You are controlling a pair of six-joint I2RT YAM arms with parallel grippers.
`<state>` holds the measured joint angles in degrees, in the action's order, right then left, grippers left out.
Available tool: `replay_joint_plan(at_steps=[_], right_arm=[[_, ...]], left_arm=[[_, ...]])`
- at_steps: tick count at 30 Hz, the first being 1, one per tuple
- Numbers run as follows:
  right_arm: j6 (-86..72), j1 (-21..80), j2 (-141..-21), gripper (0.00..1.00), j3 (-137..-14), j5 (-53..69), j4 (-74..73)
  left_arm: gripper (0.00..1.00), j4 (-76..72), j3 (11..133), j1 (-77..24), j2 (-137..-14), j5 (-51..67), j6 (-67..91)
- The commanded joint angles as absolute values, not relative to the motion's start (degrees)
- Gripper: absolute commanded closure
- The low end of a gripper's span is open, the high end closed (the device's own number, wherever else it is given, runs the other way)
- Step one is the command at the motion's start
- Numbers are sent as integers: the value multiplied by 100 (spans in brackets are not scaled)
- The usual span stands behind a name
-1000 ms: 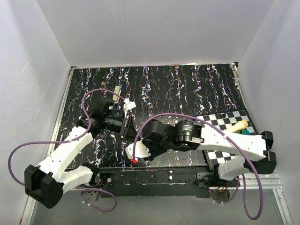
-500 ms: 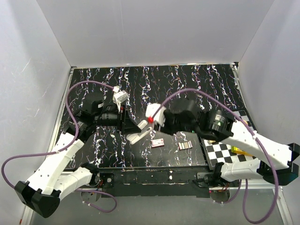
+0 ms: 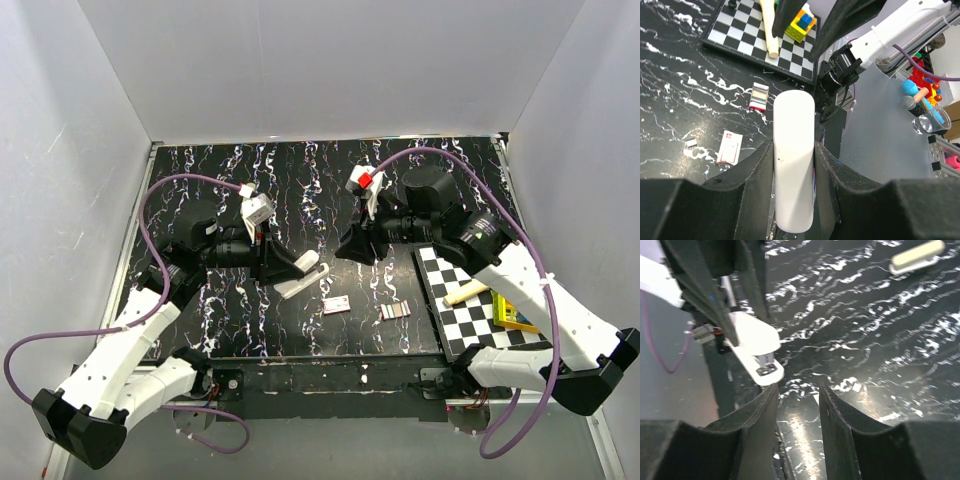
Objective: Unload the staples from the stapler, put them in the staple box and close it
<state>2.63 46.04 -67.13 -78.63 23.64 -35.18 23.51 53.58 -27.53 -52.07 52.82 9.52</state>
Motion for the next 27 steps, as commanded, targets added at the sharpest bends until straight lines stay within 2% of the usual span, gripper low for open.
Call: replay_joint_plan(at_steps=[1, 11, 23, 27], right_arm=[[-35, 4526, -6741, 56, -7927, 3848, -3208], [-18, 4544, -7084, 61, -8051, 4675, -3155], [-26, 4720, -7260, 67, -7937, 4764, -2795], [-79, 4755, -7251, 72, -7823, 4764, -2655]], left_arm=[[100, 1689, 5300, -2769, -5072, 5739, 870], [100, 1108, 4983, -2777, -4940, 6047, 1116], [100, 835, 4966, -2769, -5001, 6117, 1248], [100, 782, 4940, -2777, -4983, 6126, 1283]])
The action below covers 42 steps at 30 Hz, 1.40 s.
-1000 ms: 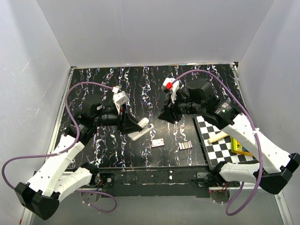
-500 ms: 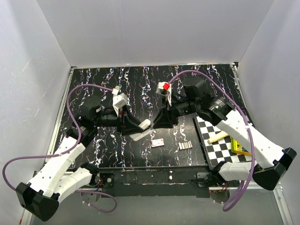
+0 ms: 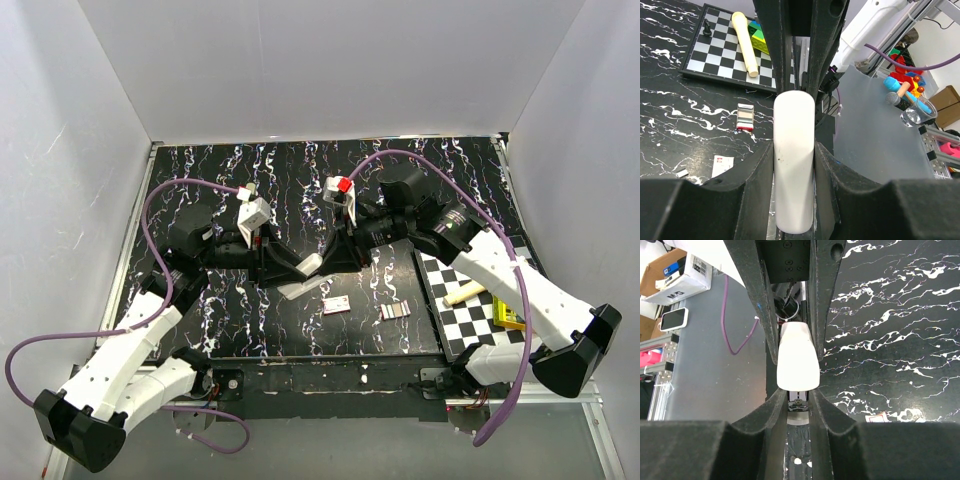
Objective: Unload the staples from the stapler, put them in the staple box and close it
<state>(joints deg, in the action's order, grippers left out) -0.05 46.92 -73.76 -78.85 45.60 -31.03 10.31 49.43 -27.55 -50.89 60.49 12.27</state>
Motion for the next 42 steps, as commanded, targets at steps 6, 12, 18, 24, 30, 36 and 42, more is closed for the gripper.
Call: replay_joint_plan(at_steps=[6, 12, 18, 24, 30, 36, 42], right_arm=[[-18, 4772, -7251, 97, -7778, 4825, -2663], [-35, 4781, -7093, 99, -7577, 5045, -2453], [-18, 4790, -6996, 99, -7515, 5159, -2426], [-35, 4790, -6987, 99, -7515, 5265, -2373], [-35, 4790, -6961, 99, -7523, 5221, -2364], [-35, 4790, -6987, 99, -7585, 5054, -2399], [-35, 4799, -6970, 99, -7576, 4913, -2373]], left_arm=[[100, 738, 4940, -2777, -4966, 6100, 1336], [85, 405, 4939, -2769, -5062, 6292, 1485], [65, 79, 4939, -2777, -5177, 6644, 1608], [60, -167, 4948, -2777, -5291, 6759, 1670], [57, -237, 4966, -2812, -5396, 6785, 1670], [56, -237, 5019, -2865, -5528, 6715, 1687], [56, -106, 5133, -2909, -5598, 6513, 1644]])
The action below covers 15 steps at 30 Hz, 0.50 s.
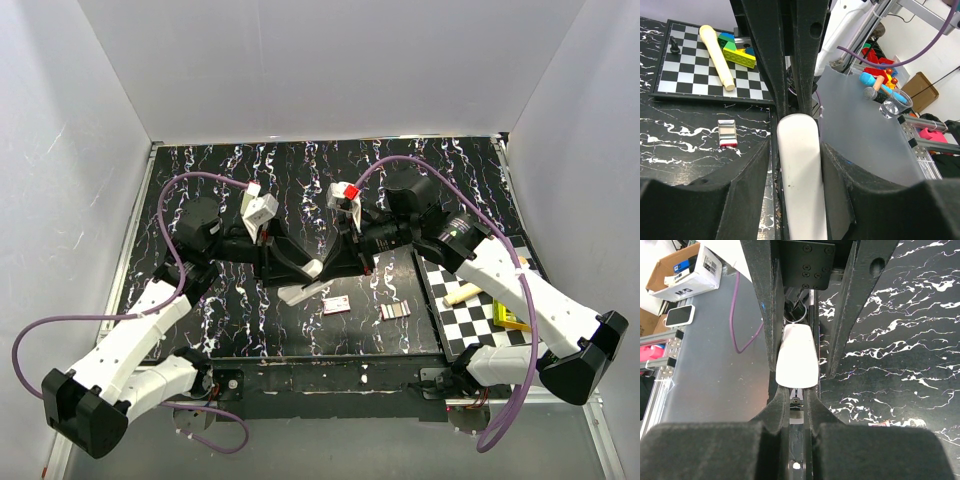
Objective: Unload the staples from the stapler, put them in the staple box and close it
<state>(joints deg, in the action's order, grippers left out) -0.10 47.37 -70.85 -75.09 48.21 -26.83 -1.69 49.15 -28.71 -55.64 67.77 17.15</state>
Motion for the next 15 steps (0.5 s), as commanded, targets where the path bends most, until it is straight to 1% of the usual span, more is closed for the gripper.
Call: replay_joint_plan(at_steps=[1, 7, 9, 12, 13, 14, 15], right_arm=[[-35, 4799, -6970, 99, -7567, 4878, -2373], [-26, 4799, -6987, 99, -7532, 4816, -2364], [-18, 4808, -6987, 99, -7523, 4808, -2364], [-18, 4799, -6996, 99, -7506, 4808, -2382], [-18, 4799, -6996, 99, -7506, 4799, -2391], [-18, 4808, -6987, 99, -7497, 4790, -2391], [-18, 4808, -6996, 99, -7488, 4790, -2399]], left_arm=[[56, -62, 5159, -2909, -5616, 6487, 1626], [62, 290, 5282, -2944, -5704, 6354, 1503], [68, 325, 5291, -2944, -5695, 6354, 1477], [84, 343, 5300, -2944, -5695, 6363, 1468], [93, 351, 5300, -2944, -5695, 6363, 1468], [100, 352, 5317, -2953, -5687, 6372, 1459], [100, 360, 5300, -2953, -5678, 6389, 1450]])
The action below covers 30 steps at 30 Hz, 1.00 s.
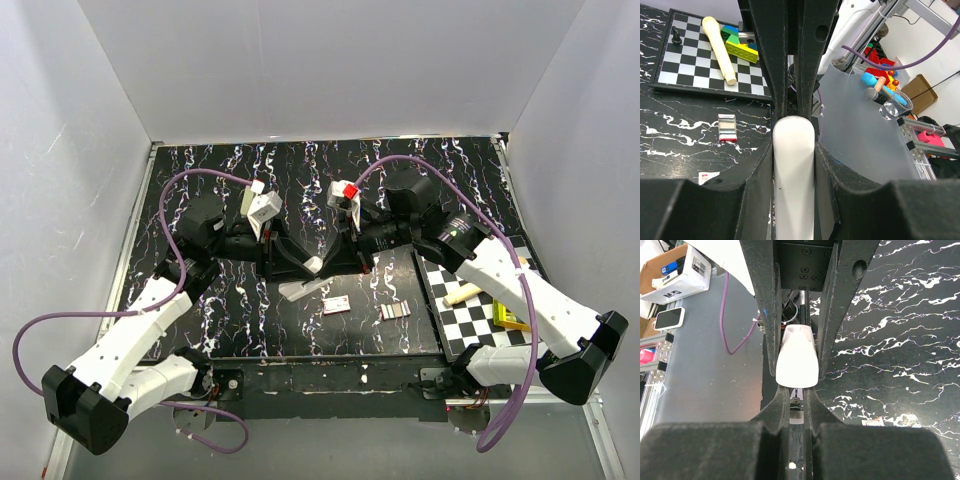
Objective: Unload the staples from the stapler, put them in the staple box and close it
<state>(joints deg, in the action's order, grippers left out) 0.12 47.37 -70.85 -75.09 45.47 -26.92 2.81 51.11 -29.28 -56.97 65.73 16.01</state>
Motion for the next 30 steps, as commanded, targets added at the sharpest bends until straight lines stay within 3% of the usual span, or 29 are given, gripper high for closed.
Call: replay_joint_plan(at_steps=[1, 10, 30], right_arm=[[-18, 4808, -6996, 99, -7488, 4799, -2434], [229, 4816, -6865, 99, -7146, 4729, -2549], [-536, 4843, -6152, 99, -5511, 4851, -1310]], left_arm=[[100, 360, 5300, -2953, -5669, 6407, 1424], [100, 62, 5247, -2962, -5388, 6074, 1696], [100, -624, 5071, -2962, -4834, 5353, 2162]])
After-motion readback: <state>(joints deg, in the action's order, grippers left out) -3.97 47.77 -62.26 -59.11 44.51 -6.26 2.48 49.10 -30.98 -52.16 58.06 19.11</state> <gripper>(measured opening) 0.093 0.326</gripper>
